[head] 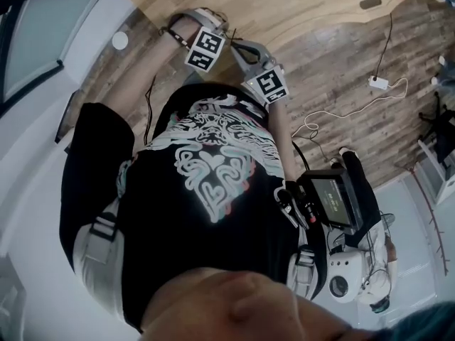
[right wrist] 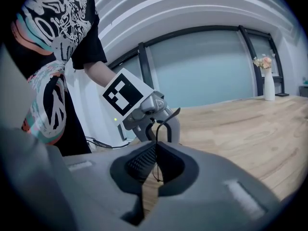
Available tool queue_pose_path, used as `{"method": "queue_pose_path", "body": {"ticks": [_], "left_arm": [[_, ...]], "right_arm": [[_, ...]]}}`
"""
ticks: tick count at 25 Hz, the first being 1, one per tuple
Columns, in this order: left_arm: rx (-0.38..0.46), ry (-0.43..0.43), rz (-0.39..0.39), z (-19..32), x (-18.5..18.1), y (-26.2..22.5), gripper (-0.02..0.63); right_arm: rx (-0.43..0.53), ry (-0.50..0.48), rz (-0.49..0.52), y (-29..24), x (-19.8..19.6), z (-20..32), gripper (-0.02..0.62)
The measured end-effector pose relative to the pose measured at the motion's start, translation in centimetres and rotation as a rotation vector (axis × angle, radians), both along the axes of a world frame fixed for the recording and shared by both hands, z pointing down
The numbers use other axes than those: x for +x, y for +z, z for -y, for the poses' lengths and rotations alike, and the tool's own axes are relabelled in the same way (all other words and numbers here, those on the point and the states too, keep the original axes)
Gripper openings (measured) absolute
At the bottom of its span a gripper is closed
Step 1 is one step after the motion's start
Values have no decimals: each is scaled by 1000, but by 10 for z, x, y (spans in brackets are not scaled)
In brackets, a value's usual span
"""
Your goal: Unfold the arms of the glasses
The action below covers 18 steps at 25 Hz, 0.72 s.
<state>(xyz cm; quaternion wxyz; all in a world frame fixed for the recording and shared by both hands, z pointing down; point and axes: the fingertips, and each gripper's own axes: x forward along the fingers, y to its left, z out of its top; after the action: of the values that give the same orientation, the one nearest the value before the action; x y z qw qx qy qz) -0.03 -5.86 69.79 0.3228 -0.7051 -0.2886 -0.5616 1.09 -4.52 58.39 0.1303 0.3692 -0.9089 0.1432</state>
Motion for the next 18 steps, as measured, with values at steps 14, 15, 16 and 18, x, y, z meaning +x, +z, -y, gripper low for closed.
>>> {"method": "queue_pose_path", "body": {"ticks": [14, 15, 16, 18], "left_arm": [[30, 82, 47, -4, 3, 3, 3], [15, 66, 52, -5, 2, 3, 2], [-5, 48, 58, -7, 1, 3, 2], [-50, 12, 66, -12, 0, 2, 0]], "right_arm": [[8, 47, -19, 1, 13, 4, 2], [9, 61, -14, 0, 16, 6, 2], [7, 77, -6, 0, 18, 6, 2], [-3, 107, 17, -2, 22, 6, 2]]}}
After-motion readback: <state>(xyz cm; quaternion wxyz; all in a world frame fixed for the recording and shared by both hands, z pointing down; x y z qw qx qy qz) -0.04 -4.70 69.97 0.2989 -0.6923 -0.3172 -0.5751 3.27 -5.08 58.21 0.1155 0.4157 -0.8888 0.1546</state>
